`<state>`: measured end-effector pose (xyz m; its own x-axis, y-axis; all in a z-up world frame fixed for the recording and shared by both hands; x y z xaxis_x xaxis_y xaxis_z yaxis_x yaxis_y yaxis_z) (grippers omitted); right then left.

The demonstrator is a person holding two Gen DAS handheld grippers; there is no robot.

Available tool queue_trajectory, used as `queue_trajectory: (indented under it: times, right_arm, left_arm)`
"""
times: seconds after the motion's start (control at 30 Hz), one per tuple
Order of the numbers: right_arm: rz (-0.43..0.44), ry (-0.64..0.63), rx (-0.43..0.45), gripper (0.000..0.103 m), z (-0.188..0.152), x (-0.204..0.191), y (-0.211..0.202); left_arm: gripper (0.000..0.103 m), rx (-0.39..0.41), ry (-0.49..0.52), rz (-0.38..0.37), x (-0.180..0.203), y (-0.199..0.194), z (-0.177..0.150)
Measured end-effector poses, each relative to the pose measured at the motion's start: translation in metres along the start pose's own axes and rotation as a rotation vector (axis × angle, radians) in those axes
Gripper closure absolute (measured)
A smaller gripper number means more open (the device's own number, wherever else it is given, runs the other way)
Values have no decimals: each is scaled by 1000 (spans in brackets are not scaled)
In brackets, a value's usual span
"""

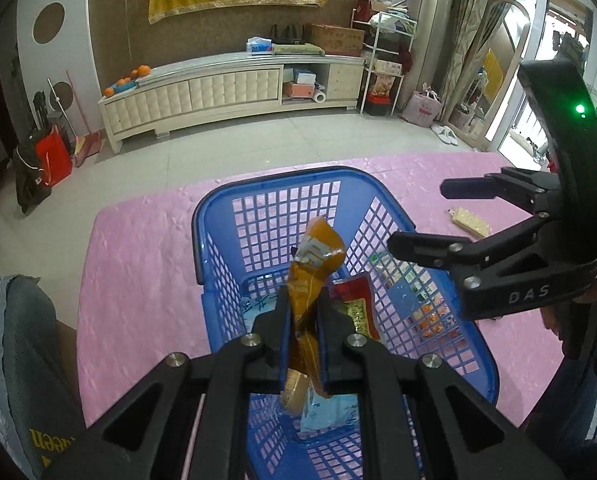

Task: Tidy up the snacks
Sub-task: 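Open the left tool to drop the orange pouch into the basket, then move both open tools back over the remaining snacks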

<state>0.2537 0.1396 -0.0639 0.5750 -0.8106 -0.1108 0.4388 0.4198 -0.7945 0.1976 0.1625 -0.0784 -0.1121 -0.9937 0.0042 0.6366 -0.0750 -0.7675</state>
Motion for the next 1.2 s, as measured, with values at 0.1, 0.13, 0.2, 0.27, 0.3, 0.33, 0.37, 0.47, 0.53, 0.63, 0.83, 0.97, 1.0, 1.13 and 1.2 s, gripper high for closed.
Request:
queue_trajectory:
  times: [0.1,0.13,0.2,0.27,0.3,0.33,0.37,0.47,0.53,0.63,0.83,0.97,1.0,1.13,1.2]
  right_arm:
    - [-31,11,10,6,-4,8,-8]
    - [-40,12,13,6,-4,12,-9]
    - [-47,24,17,6,-6,18,-14]
    - [-50,43,16,6,-6,26,-16]
    - [-53,51,12,6,-6,30,-16]
    - [-57,55,8,6,-6,33,-16]
    - [-59,59,7,6,-7,35,-17]
    - [-70,68,15,6,-7,43,-17]
    - [-81,74,13,6,-7,49,-15]
    - [-84,88,15,6,-8,57,-12]
    - [-91,121,30,6,-7,73,-18]
    - [-84,151,33,6,-14,83,-28]
    - [-87,151,35,6,-15,84,-32]
    - [-78,158,48,6,-20,87,-49]
    - [-73,161,63,6,-24,88,-62]
  left_arm:
    - [93,-10,1,-9,6,4,7]
    - [92,-10,1,-13,9,6,10]
    - [92,-11,4,-27,13,10,16]
    - [92,-15,9,-32,17,16,20]
    - [92,-22,9,-31,20,21,23]
    - [92,-28,10,-30,22,25,24]
    - [92,-30,11,-33,23,28,25]
    - [92,-43,30,-40,28,39,30]
    - [92,-52,41,-39,30,47,37]
    - [88,-51,37,-46,30,54,44]
    - [32,-28,7,-28,28,56,51]
    - [28,-32,-3,-43,34,49,45]
    - [27,-31,7,-42,37,46,44]
    - [26,-3,32,-33,52,26,43]
    - [26,5,34,-39,59,19,43]
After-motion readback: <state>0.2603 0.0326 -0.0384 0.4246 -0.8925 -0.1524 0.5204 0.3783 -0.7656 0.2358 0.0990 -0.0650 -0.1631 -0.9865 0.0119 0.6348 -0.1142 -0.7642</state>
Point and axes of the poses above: each gripper's, at about its wrist camera, not at the fingertips, and y roughly the way its jaws point, x to its right, z to its top, the point moved 5 cm from there along y, roughly the way its jaws point, and after that the axes turned 6 degrees about y, right-handed, at the moved point
